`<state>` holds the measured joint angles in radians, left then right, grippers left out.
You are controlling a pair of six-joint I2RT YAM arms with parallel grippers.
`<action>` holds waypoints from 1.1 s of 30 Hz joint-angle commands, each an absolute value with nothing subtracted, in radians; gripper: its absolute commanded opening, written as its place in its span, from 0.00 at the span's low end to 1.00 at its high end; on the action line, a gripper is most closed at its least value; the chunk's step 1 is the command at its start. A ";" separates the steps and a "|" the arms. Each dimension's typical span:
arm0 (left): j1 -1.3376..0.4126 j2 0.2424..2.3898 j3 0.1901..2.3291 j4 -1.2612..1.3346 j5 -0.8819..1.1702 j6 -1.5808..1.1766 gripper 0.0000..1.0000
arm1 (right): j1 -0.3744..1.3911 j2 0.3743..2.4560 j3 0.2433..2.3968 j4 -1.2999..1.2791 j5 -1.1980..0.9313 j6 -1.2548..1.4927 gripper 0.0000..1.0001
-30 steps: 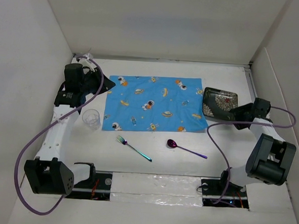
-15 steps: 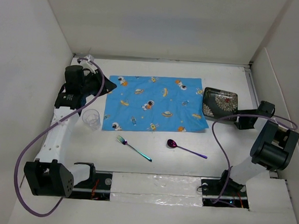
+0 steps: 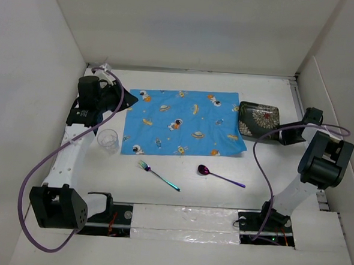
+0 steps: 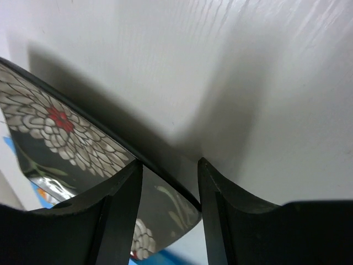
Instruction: Set the dinner table for one person
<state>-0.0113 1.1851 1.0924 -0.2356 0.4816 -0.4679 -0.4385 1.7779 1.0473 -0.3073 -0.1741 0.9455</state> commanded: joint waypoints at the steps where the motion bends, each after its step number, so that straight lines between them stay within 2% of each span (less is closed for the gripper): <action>1: -0.015 1.172 1.077 -0.163 0.480 -0.482 0.23 | -0.396 1.787 1.094 -0.443 -0.137 0.855 0.51; 16: -0.015 1.198 1.061 -0.160 0.508 -0.469 0.23 | -0.416 1.652 0.925 -0.390 -0.213 0.883 0.57; 23: -0.015 1.207 1.066 -0.156 0.515 -0.465 0.22 | -0.407 1.721 0.914 -0.249 -0.229 1.002 0.56; 28: -0.015 1.203 1.042 -0.146 0.515 -0.469 0.22 | -0.397 1.721 0.934 -0.219 -0.227 1.060 0.51; 31: -0.015 1.201 1.046 -0.144 0.512 -0.472 0.22 | -0.374 1.738 0.962 -0.241 -0.197 1.089 0.43; 32: -0.015 1.201 1.049 -0.144 0.509 -0.472 0.22 | -0.374 1.735 0.965 -0.242 -0.180 1.101 0.33; 33: -0.015 1.200 1.054 -0.147 0.506 -0.474 0.22 | -0.374 1.729 0.953 -0.235 -0.166 1.127 0.29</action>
<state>-0.0113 1.2152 1.0534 -0.1921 0.4965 -0.4801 -0.3927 1.7172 0.9363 -0.2577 -0.2092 1.0611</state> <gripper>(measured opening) 0.218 0.324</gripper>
